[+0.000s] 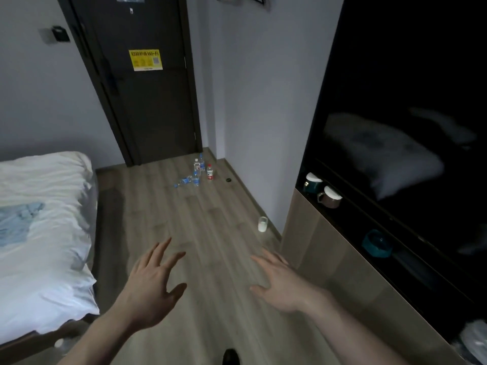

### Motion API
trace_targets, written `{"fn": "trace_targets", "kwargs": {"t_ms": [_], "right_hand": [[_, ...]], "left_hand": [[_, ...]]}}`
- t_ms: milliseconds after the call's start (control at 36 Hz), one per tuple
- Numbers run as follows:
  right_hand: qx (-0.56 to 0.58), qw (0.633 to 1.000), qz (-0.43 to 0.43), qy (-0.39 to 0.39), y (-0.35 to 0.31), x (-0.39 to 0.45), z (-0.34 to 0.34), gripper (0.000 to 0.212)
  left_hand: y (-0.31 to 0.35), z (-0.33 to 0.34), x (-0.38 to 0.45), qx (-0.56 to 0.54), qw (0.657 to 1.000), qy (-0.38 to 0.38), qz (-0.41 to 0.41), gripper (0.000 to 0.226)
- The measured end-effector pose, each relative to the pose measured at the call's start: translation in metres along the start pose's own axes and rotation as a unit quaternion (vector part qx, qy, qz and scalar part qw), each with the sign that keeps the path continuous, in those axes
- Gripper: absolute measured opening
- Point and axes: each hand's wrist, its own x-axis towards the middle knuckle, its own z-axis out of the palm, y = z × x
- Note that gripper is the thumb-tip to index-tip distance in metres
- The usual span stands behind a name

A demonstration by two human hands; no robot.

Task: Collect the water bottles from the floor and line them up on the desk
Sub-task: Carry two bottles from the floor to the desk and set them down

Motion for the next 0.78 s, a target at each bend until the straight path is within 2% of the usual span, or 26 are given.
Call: {"fn": "trace_targets", "kwargs": {"t_ms": [222,444,667,778], "right_hand": [[-0.014,0.999,-0.033,-0.02,-0.027,0.171,-0.058,0.081],[-0.03,0.997,-0.061,-0.043,-0.075,0.313,-0.097,0.082],[-0.036,0.997,-0.042,-0.047,-0.115,0.445,-0.113,0.08],[-0.027,0.999,-0.017,-0.042,-0.141,0.502,-0.119,0.08]], "left_hand": [[-0.072,-0.032,0.139,0.01,0.999,0.0,-0.034,0.071],[-0.157,-0.055,0.232,-0.019,0.996,0.017,-0.09,0.07],[-0.27,-0.068,0.341,-0.031,0.995,0.021,-0.089,0.069],[-0.327,-0.075,0.398,-0.017,0.997,-0.008,-0.081,0.07]]}}
